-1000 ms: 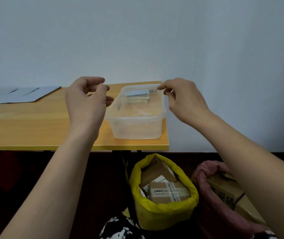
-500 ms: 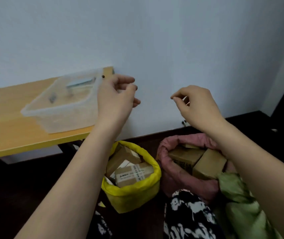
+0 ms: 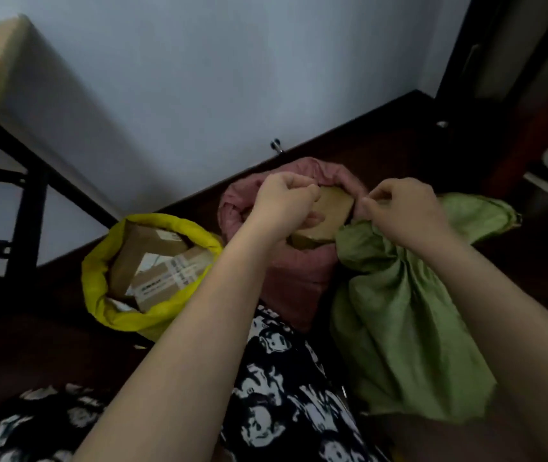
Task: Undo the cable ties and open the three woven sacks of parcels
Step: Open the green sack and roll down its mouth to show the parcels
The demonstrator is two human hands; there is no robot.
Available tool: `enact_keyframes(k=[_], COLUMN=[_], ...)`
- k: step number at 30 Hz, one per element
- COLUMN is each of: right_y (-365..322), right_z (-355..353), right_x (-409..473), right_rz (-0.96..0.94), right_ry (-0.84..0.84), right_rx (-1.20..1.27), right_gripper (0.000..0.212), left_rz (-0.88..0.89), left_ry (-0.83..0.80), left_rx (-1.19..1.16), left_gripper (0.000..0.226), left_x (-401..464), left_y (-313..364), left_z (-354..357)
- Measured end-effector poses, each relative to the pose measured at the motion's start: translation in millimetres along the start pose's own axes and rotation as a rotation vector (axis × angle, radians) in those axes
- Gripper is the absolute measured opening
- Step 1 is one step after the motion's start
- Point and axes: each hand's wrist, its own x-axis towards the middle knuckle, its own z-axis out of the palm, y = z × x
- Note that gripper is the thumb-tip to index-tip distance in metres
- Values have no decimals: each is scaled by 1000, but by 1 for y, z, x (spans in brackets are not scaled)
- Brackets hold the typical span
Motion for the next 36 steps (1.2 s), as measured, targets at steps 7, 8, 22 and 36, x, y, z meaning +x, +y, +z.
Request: enact_keyframes(k=[7,8,22,36], right_y=[67,75,104,101], right_z=[22,24,58,41], right_x=[-16,-16,-20,-29], right_rz=[459,515,464,639], right_ry=[40,20,-359,-598], right_rx=[-16,5,719,1071], right_gripper=[75,78,36,79], left_rz=[-253,-292,-615,-460], left_ry=[-109,-114,-314,-307], left_rx=[-131,-167,-298,-580], left_gripper=[32,34,66,45], left_x=[23,25,42,26], left_y=[-42,-48,-109,-101], left_z=[62,68,88,78])
